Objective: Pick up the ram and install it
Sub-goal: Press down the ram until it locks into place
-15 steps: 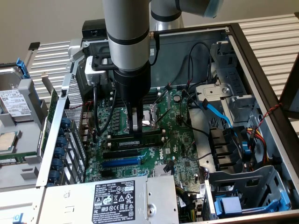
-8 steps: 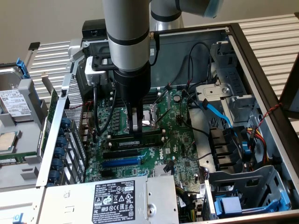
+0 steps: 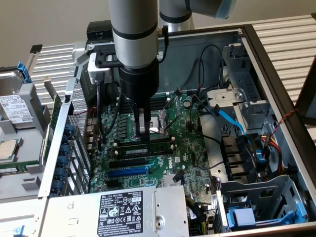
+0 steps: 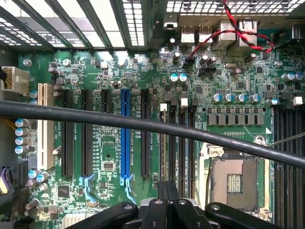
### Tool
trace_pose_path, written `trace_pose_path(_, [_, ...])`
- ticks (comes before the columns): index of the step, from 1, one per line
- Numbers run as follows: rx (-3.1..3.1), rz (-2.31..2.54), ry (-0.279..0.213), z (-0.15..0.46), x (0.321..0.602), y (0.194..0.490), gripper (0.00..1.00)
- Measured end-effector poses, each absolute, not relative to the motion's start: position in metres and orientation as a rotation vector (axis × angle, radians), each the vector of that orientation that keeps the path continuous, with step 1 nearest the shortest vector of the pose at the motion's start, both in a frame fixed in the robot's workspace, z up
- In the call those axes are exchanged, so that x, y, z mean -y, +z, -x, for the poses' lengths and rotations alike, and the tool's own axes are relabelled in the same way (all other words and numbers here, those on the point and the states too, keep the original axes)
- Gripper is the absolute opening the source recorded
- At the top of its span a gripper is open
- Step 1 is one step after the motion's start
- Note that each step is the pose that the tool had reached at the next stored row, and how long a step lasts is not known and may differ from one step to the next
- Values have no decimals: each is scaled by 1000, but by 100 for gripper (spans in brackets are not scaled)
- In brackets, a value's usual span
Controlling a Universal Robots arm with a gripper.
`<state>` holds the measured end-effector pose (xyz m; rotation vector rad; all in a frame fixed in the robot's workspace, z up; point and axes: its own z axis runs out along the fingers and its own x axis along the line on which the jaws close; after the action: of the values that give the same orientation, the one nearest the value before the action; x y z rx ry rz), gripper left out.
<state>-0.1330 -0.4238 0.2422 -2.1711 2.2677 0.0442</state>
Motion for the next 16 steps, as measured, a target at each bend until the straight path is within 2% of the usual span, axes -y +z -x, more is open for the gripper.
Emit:
trace_pose_path(8, [-2268, 2172, 43, 133, 424, 255, 11])
trace_pose_path(16, [-2269, 2172, 44, 133, 424, 256, 11])
